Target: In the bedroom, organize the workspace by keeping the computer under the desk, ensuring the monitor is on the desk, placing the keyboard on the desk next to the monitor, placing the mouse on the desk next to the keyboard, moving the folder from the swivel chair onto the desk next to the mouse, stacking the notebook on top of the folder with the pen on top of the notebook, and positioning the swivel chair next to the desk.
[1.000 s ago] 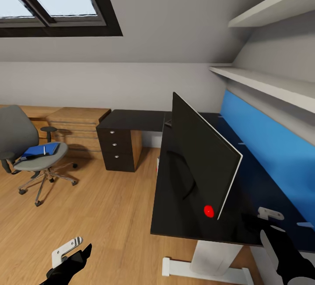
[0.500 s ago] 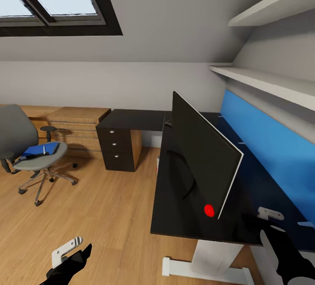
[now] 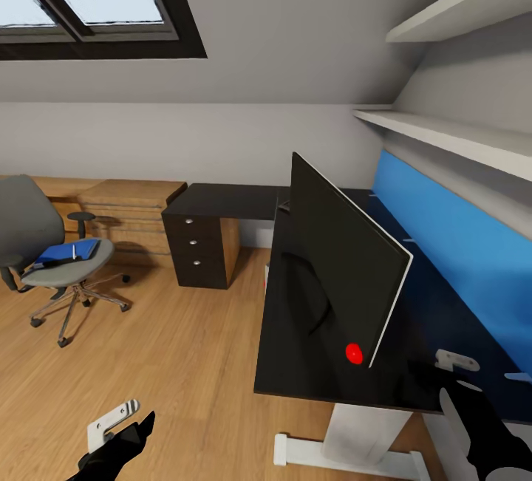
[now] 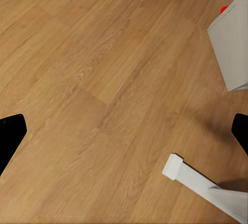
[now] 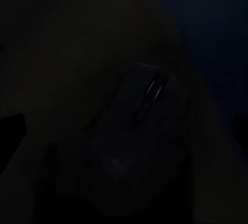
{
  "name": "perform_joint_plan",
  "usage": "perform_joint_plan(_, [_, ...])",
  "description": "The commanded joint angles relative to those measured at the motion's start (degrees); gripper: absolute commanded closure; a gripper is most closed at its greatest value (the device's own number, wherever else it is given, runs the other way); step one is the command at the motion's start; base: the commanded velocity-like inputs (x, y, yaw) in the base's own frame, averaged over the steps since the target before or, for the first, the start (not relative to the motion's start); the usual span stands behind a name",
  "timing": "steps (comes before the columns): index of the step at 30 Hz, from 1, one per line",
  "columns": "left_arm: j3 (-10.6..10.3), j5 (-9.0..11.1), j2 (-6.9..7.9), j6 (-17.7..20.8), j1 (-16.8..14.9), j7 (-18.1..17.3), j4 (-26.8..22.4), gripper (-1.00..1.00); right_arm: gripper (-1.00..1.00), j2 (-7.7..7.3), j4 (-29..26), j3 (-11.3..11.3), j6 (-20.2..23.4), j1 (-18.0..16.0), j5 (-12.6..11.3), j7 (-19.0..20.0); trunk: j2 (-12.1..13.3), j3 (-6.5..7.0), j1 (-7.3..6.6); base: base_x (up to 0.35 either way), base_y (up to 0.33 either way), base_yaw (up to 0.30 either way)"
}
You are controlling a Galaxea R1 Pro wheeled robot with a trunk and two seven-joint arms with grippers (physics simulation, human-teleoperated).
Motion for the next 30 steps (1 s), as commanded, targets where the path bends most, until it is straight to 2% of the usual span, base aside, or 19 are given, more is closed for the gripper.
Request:
perform_joint_plan(1, [-0.02, 0.59, 0.01, 0.2, -0.01, 0.42, -0.11, -1.0, -1.0, -0.03, -0.1, 0.06, 0.27, -0.01, -0.59, -0.33, -0.45, -0.24, 0.23, 0.0, 0.0, 0.0])
perform_joint_plan(7, [-0.03, 0.65, 0.01, 0.2, -0.01, 0.37, -0.11, -1.0, -1.0, -0.04, -0.1, 0.02, 0.27, -0.01, -0.59, -0.33, -0.86, -0.42, 0.45, 0.0, 0.0, 0.0])
perform_joint_plan(27, [-0.03, 0.65, 0.01, 0.2, -0.01, 0.36, -0.11, -1.0, -1.0, -0.05, -0.1, 0.08, 0.27, -0.01, -0.59, -0.33, -8.88, -4.01, 4.84, 0.0, 0.0, 0.0])
perform_joint_plan(30, [-0.03, 0.67, 0.01, 0.2, -0.01, 0.33, -0.11, -1.0, -1.0, -0.07, -0.1, 0.08, 0.27, -0.01, -0.59, -0.33, -8.88, -4.01, 4.84, 0.0, 0.0, 0.0])
